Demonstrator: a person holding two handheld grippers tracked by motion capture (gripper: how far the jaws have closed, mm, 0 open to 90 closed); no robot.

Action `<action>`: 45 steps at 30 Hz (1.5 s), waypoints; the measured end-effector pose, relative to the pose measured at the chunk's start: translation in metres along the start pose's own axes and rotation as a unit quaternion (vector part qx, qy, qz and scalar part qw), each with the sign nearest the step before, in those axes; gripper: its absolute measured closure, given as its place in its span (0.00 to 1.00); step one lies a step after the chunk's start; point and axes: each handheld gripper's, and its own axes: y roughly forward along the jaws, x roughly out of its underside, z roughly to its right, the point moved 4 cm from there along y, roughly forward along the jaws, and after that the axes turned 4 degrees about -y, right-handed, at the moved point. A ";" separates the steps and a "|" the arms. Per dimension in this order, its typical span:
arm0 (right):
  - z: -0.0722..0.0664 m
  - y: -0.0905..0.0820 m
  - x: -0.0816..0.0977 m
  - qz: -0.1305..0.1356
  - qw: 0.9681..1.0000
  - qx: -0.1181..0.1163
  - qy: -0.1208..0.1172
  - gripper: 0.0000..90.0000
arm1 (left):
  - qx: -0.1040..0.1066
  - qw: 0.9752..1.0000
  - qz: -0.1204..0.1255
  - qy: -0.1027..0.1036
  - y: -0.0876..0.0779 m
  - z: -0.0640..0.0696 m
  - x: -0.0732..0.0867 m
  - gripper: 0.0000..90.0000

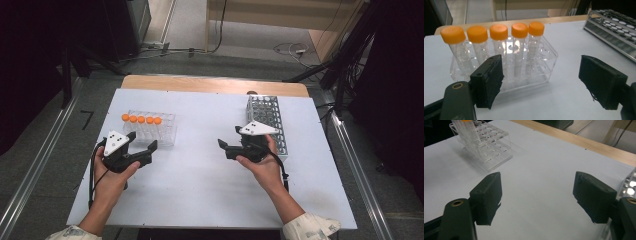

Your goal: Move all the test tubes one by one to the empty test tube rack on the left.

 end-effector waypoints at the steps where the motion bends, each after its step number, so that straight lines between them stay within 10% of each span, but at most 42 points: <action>1: 0.002 -0.003 0.001 0.001 1.000 0.003 0.000 0.25 | -0.001 1.000 0.000 -0.001 -0.001 0.000 0.001 0.23; 19: 0.039 -0.056 0.032 0.014 0.998 0.050 0.034 0.24 | -0.017 1.000 0.002 -0.002 -0.003 -0.003 0.014 0.21; 45: 0.092 -0.116 0.083 0.010 0.987 0.136 0.088 0.23 | -0.031 0.999 0.007 -0.010 -0.006 -0.008 0.018 0.21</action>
